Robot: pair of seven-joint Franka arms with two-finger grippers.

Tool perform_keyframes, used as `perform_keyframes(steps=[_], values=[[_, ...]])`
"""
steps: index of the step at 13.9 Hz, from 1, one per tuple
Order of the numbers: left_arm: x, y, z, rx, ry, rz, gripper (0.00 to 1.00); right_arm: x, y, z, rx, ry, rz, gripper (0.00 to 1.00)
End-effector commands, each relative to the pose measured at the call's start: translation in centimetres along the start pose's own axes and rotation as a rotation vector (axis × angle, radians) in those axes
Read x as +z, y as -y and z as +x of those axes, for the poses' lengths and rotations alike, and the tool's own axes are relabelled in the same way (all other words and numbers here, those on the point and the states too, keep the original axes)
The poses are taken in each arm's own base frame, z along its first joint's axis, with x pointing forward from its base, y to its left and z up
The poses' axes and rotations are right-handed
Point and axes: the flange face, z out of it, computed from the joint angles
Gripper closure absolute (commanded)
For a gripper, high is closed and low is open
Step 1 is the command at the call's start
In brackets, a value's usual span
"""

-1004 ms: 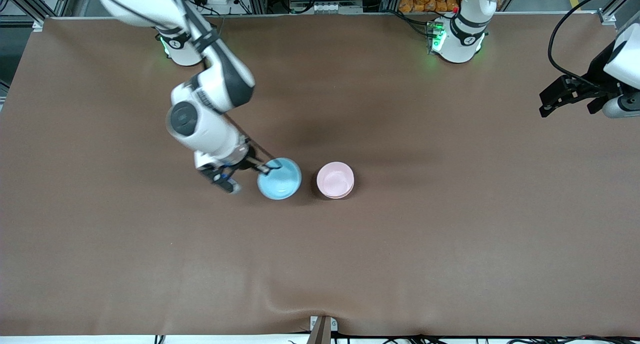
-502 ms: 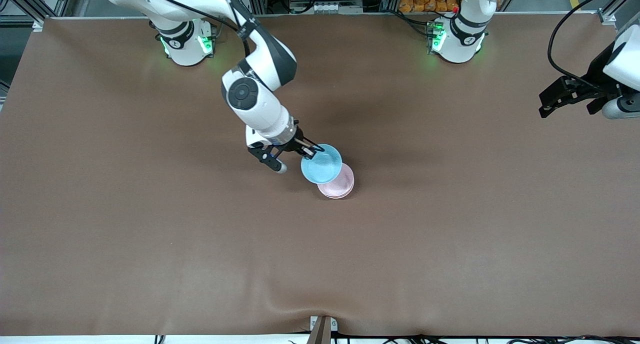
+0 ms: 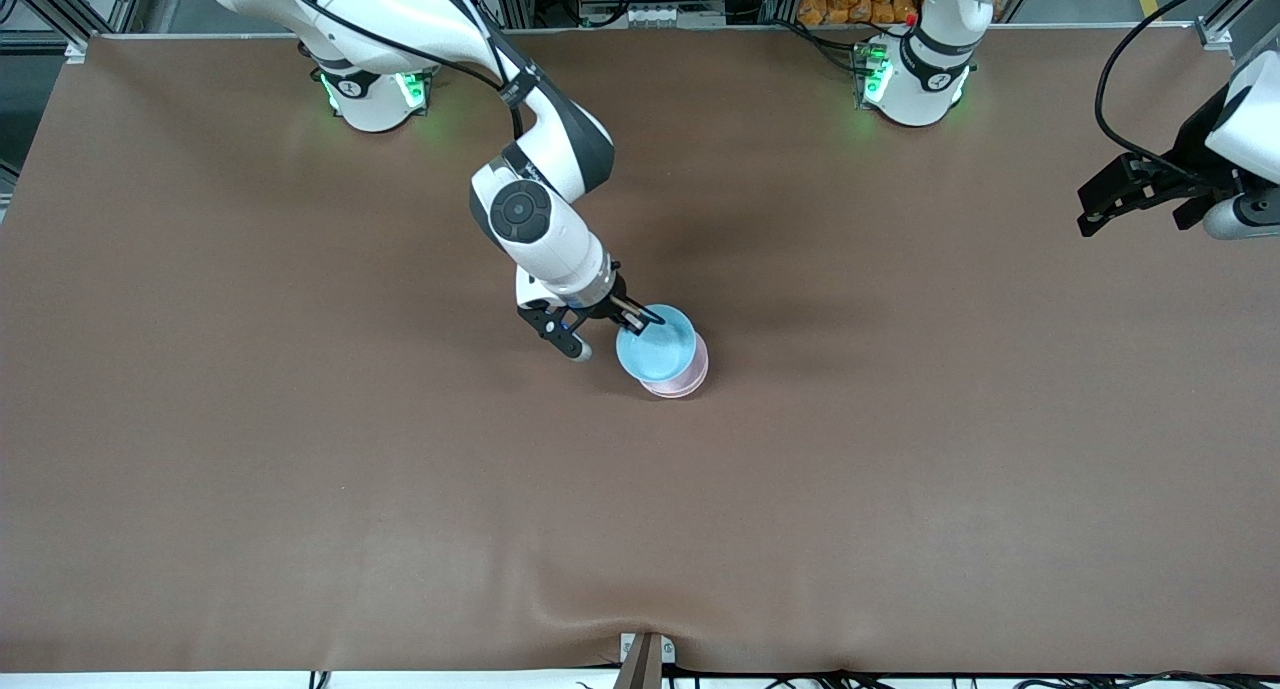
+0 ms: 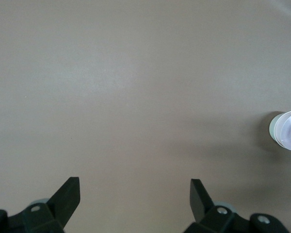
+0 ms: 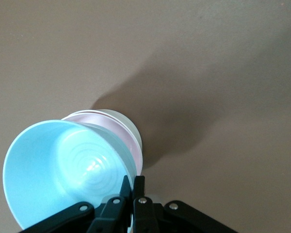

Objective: Stack pink and blue bowls on white bowl

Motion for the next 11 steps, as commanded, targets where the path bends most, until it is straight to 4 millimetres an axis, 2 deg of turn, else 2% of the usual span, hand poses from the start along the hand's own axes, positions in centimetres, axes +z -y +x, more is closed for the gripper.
perform_keyframes(steps=[1, 3, 8, 11], values=[[-0.2, 0.2, -0.1, 0.014, 0.005, -0.016, 0.00, 1.4, 0.9, -0.2, 0.010, -0.021, -0.014, 1.00], [-0.2, 0.2, -0.1, 0.014, 0.005, -0.016, 0.00, 1.8, 1.2, -1.1, 0.012, -0.032, -0.016, 1.00], [-0.5, 0.2, 0.2, 0.014, -0.020, -0.022, 0.00, 3.7, 0.8, -1.0, 0.015, -0.041, -0.038, 1.00], [-0.8, 0.2, 0.1, 0.014, -0.032, -0.020, 0.00, 3.8, 1.1, -1.0, 0.035, -0.048, -0.029, 1.00]])
